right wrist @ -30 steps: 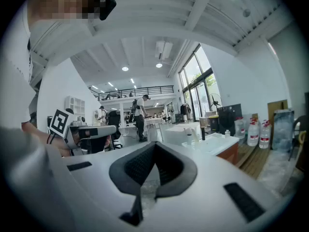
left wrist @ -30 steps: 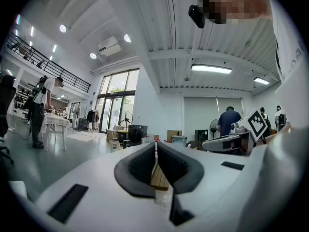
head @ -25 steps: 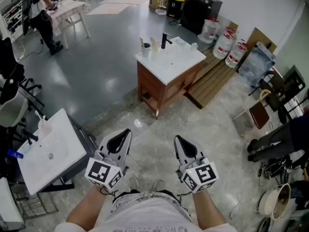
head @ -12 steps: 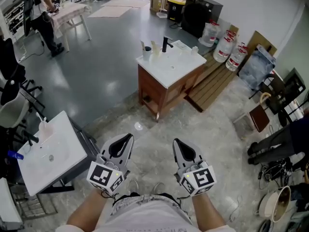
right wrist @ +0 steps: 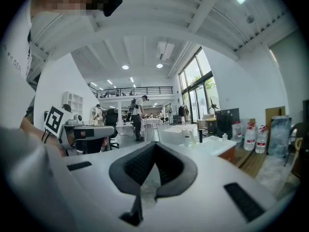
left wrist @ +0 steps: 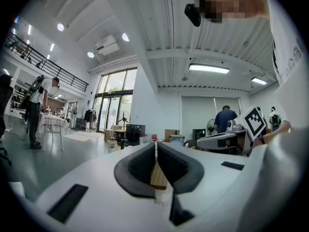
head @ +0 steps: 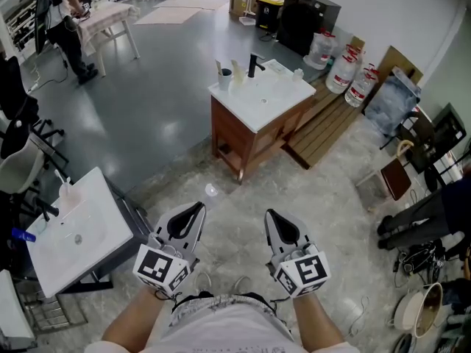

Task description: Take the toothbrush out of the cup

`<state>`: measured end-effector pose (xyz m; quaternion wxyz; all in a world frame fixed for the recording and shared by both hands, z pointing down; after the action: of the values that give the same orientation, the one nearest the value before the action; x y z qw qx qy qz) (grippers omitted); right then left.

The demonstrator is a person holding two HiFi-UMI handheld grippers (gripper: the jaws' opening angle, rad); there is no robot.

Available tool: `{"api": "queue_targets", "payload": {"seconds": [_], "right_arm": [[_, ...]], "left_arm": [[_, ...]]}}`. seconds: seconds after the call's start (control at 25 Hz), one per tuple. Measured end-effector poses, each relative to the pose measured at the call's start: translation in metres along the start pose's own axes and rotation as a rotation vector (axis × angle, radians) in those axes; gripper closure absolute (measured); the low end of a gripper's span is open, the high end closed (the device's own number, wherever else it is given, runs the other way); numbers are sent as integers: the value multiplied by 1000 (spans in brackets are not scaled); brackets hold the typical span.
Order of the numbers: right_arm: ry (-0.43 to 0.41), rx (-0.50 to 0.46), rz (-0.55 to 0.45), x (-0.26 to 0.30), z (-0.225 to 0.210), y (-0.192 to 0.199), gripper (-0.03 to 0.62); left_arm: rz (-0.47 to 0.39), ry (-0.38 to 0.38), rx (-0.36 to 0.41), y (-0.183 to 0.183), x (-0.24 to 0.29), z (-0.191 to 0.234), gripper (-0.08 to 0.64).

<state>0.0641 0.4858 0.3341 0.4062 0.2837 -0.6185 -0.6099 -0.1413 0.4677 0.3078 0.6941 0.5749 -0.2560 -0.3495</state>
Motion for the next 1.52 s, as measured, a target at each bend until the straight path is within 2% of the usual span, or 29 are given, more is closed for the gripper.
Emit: {"api": "queue_targets", "payload": {"seconds": [0.92,1.52], "right_arm": [[15,-11,-3,5,-5,-4,584],[20,-12,2,6,-6,-3,529]], "left_arm": [[11,-15,5,0,7,7,512],[21,-17,1,3,9,7,477]]}}
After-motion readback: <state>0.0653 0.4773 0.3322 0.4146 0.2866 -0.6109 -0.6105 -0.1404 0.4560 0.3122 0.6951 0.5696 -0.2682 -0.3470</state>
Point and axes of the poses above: the fingertips, and each gripper's own axes: x forward along the fingers, z to its left, y out of its underside, the point moved 5 cm from there along -x, backward along the fingers, and after that the axes turned 7 degrees about -x, right-handed, at the moved point
